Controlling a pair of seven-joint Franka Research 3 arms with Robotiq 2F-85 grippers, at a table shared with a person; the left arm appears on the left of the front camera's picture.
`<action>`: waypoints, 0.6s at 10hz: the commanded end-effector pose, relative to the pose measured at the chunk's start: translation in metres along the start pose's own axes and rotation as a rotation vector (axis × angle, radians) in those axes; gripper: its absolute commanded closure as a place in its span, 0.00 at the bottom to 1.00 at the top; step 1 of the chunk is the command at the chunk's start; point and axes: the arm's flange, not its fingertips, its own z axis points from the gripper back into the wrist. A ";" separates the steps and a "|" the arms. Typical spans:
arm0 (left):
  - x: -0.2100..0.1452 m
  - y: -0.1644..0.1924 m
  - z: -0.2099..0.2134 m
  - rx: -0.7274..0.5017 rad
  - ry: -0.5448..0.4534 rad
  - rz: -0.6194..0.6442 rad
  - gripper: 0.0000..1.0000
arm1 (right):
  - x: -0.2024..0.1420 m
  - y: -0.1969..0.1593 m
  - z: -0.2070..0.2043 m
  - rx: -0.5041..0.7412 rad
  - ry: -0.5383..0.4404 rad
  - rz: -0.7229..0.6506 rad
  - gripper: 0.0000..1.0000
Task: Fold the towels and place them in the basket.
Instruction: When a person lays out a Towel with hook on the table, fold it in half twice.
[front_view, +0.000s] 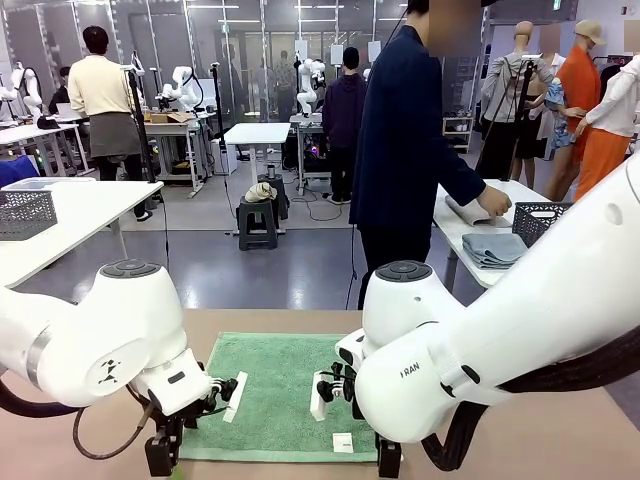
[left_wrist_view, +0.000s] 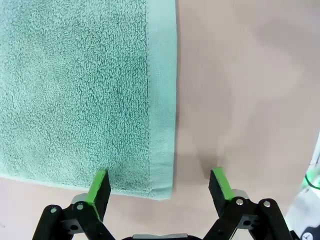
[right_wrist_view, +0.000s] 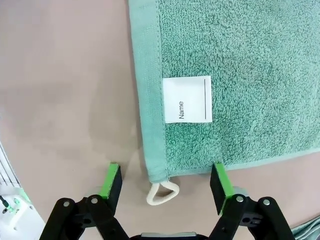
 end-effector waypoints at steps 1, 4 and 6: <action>-0.001 0.007 -0.002 0.005 -0.029 -0.003 0.00 | 0.000 -0.007 -0.005 -0.003 -0.015 0.020 0.12; 0.001 0.009 -0.001 0.014 -0.026 -0.002 0.20 | 0.001 -0.008 -0.005 -0.012 -0.024 0.022 0.27; 0.001 0.009 0.000 0.027 -0.024 0.001 0.24 | 0.002 -0.008 -0.007 -0.010 -0.027 0.018 0.47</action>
